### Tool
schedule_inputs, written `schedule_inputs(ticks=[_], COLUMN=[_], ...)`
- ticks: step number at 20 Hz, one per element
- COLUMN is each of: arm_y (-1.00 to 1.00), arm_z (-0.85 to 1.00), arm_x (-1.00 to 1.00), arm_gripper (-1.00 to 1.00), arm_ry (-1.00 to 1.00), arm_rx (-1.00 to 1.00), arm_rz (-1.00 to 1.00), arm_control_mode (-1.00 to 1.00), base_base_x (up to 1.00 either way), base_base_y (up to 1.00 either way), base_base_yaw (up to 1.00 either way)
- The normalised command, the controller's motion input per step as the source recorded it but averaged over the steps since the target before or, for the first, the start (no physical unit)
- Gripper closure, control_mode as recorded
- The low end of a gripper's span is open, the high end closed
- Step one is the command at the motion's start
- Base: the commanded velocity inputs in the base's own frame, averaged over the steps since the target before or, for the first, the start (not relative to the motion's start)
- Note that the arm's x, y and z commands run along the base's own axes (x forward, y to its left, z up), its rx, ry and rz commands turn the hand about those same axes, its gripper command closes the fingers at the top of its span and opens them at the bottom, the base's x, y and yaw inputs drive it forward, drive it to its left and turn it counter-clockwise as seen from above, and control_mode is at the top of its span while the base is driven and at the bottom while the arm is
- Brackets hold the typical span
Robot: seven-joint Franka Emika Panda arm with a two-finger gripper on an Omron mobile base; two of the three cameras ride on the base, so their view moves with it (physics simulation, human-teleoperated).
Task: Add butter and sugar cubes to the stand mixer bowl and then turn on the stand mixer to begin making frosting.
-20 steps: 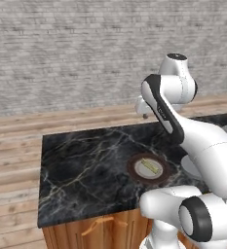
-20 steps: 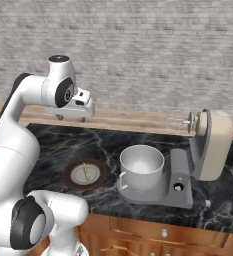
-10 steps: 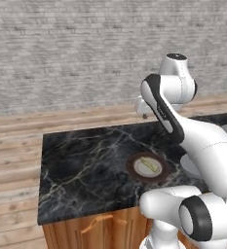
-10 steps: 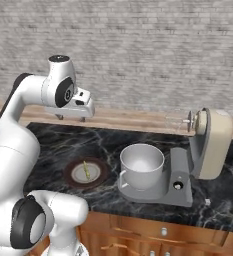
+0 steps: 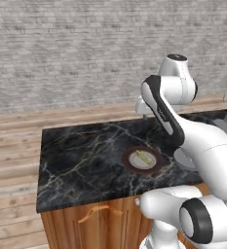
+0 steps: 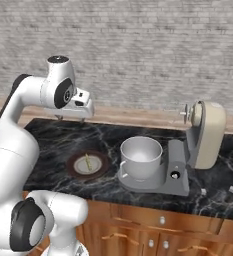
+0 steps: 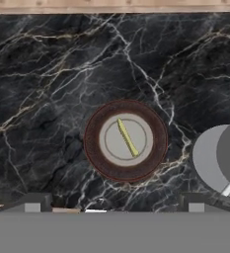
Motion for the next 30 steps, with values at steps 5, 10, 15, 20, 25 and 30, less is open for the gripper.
schedule_inputs(ticks=[5,10,15,20,25,30], arm_y=[0.00,0.00,0.00,0.00,0.00,0.00], arm_z=[0.00,0.00,0.00,0.00,0.00,0.00], arm_x=[0.00,0.00,0.00,0.00,0.00,0.00], arm_gripper=[-1.00,-1.00,-1.00,-1.00,-1.00,-1.00], arm_ry=[0.00,0.00,0.00,0.00,0.00,0.00], arm_rx=[0.00,0.00,0.00,0.00,0.00,0.00], arm_rz=[0.00,0.00,0.00,0.00,0.00,0.00], arm_control_mode=[1.00,1.00,1.00,1.00,1.00,1.00], base_base_x=[0.19,0.09,0.51,0.60,0.57,0.06], base_base_y=[-0.49,-0.47,0.13,0.47,0.38,0.02], base_base_yaw=[0.02,0.02,0.00,-0.03,-0.05,-0.01])
